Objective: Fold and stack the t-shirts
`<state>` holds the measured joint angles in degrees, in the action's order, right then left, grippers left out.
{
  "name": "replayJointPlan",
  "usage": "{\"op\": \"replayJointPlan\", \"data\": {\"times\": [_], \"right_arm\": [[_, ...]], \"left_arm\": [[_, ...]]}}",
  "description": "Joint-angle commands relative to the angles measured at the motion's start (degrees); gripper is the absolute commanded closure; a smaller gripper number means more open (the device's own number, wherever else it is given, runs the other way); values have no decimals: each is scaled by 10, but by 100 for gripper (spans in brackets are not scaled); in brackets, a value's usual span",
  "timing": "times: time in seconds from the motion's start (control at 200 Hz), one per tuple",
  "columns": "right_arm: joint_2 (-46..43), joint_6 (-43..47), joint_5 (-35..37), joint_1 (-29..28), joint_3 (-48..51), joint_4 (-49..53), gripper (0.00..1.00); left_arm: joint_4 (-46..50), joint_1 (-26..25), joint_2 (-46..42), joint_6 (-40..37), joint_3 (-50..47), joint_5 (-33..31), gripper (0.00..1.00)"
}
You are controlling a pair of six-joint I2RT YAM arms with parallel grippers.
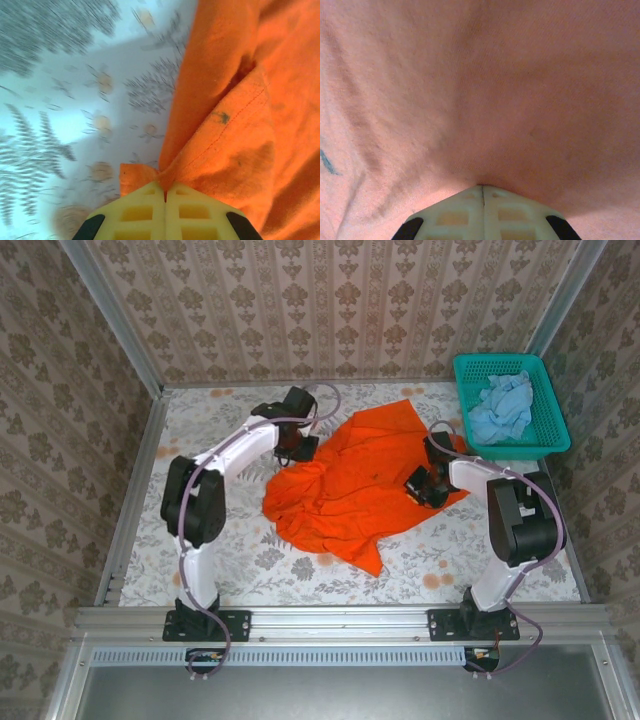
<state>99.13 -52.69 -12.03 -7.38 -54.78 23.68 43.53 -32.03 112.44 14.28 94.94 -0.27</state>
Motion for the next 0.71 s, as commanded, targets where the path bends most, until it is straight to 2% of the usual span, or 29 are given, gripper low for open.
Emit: {"op": "replayJointPlan", "data": {"times": [0.0, 0.18, 0.245, 0.305, 0.35, 0.56, 0.7], "right_arm": [[21, -14, 8, -2, 11, 9, 94], [22, -17, 8, -2, 9, 14, 95], [23, -19, 7, -2, 9, 16, 95], [23, -21, 6, -2, 8, 18, 95], [24, -22, 5, -1, 9, 18, 95], [23, -23, 4, -1, 7, 23, 95], [25, -25, 3, -1, 7, 22, 94]], "left_arm": [[-43, 10, -30, -5, -12, -75, 100], [-25, 37, -12, -1, 10, -122, 100], [-8, 51, 4, 7, 28, -130, 96], [0, 55, 20, 10, 42, -124, 96], [7, 77, 32, 14, 55, -121, 96], [27, 99, 73, 21, 91, -92, 85], [38, 113, 80, 27, 91, -77, 86]]}}
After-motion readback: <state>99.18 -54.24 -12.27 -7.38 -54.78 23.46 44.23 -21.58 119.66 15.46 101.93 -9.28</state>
